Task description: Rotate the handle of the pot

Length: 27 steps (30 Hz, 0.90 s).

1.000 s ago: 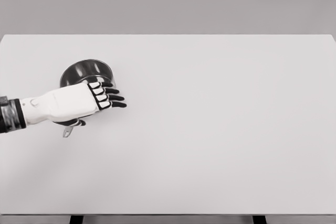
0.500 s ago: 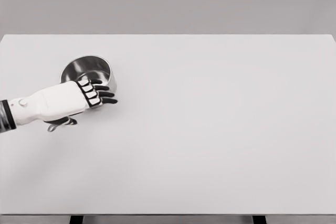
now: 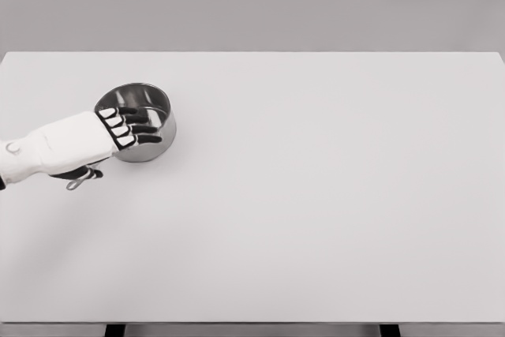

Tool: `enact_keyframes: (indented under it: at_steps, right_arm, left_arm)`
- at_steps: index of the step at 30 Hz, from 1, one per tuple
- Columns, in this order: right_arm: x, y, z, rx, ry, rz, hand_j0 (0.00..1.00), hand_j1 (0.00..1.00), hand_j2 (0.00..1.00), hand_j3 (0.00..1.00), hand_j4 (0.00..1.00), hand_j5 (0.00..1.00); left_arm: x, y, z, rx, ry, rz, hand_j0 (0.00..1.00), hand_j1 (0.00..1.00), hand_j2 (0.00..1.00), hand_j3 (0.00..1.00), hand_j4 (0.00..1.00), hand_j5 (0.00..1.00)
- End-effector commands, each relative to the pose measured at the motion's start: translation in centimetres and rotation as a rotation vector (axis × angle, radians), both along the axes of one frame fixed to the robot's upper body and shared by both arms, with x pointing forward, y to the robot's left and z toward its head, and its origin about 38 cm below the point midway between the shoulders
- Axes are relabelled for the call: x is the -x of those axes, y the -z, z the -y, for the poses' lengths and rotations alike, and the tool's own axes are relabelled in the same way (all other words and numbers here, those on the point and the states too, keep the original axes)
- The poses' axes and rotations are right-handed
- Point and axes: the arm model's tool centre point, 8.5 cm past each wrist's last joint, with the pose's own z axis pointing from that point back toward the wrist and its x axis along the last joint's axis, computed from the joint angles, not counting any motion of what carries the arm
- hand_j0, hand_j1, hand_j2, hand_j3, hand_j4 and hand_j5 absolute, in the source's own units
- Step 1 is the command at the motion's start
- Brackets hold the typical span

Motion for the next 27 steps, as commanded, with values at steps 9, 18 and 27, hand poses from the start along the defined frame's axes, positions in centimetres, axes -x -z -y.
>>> enact_keyframes:
  at_steps: [9, 18, 27]
  right_arm:
    - [0.0, 0.0, 0.0, 0.000, 0.000, 0.000, 1.00, 1.00, 1.00, 1.00, 1.00, 1.00]
    - [0.0, 0.0, 0.0, 0.000, 0.000, 0.000, 1.00, 1.00, 1.00, 1.00, 1.00, 1.00]
    - [0.0, 0.0, 0.0, 0.000, 0.000, 0.000, 1.00, 1.00, 1.00, 1.00, 1.00, 1.00]
  left_arm:
    - [0.0, -1.2, 0.4, 0.151, -0.023, 0.027, 1.00, 1.00, 1.00, 1.00, 1.00, 1.00]
    - [0.7, 0.5, 0.0, 0.248, -0.098, 0.035, 1.00, 1.00, 1.00, 1.00, 1.00, 1.00]
    - [0.8, 2.4, 1.0, 0.182, -0.123, 0.060, 1.00, 1.00, 1.00, 1.00, 1.00, 1.00]
